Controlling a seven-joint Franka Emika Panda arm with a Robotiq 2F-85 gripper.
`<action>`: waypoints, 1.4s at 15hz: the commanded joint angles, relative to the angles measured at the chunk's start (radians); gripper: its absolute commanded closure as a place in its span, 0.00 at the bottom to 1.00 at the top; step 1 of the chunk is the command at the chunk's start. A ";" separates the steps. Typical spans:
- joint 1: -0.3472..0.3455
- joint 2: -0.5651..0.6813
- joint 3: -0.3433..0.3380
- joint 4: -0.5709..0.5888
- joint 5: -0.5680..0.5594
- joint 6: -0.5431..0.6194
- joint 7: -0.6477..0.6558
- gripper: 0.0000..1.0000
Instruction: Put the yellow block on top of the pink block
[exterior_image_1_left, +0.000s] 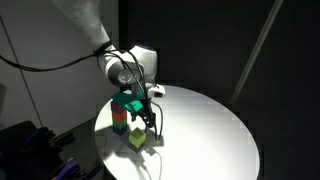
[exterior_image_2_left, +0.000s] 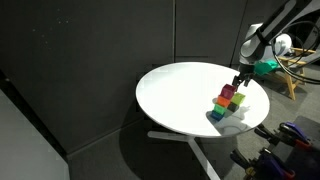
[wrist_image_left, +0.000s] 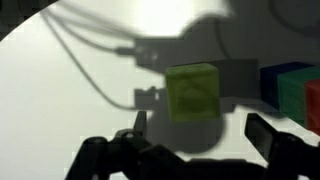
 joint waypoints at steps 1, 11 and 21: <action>-0.009 0.022 0.002 0.025 -0.031 -0.009 0.021 0.00; -0.012 0.050 0.004 0.023 -0.080 0.001 -0.001 0.00; -0.018 0.076 0.011 0.026 -0.088 0.023 -0.019 0.00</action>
